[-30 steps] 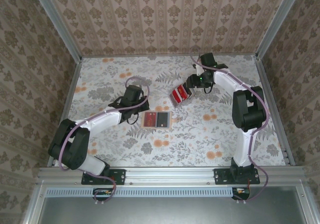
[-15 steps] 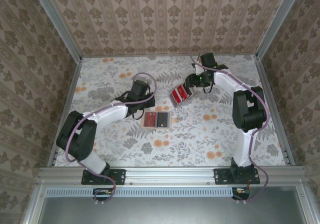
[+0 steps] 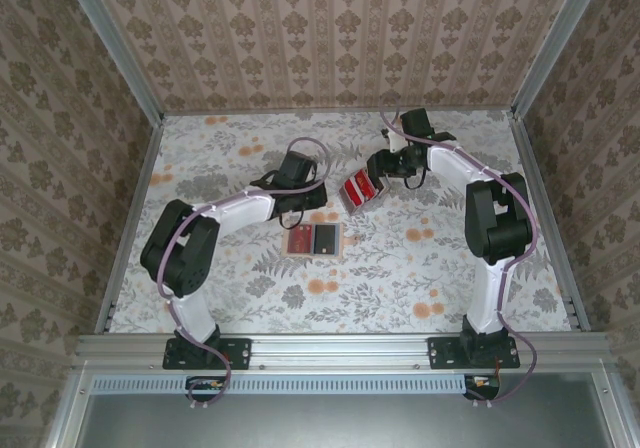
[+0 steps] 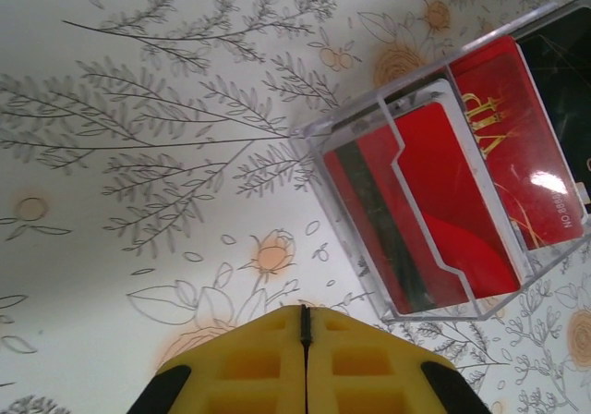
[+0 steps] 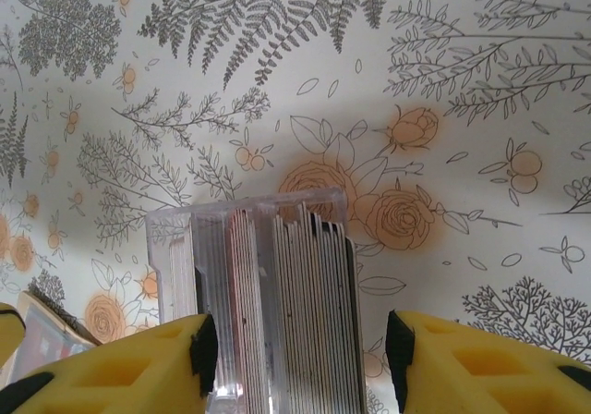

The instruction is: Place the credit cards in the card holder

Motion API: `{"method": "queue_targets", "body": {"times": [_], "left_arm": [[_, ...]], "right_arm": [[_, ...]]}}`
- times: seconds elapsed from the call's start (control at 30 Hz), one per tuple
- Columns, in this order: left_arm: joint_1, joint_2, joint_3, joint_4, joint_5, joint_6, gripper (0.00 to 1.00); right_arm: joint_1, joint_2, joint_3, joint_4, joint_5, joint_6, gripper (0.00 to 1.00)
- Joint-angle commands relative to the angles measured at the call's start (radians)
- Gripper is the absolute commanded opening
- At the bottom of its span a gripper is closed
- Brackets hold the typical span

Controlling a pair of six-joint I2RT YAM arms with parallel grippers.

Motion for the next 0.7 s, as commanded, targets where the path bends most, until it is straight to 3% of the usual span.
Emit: {"method": "queue_targets", "body": {"times": [0.0,0.33,0.67], "left_arm": [[-0.012,0.024,0.056,-0.035,0.029,0.007,0.08],[-0.038,0.117,0.111,-0.01,0.052,-0.025,0.11],[-0.066,0.162,0.142,-0.001,0.063,-0.039,0.12]], "right_arm": [[0.011,-0.064,-0.025,0.001,-0.036,0.02,0.54],[0.029,-0.102,-0.057,0.01,-0.051,0.027,0.54],[0.03,-0.016,-0.002,-0.062,-0.024,0.014,0.54]]}}
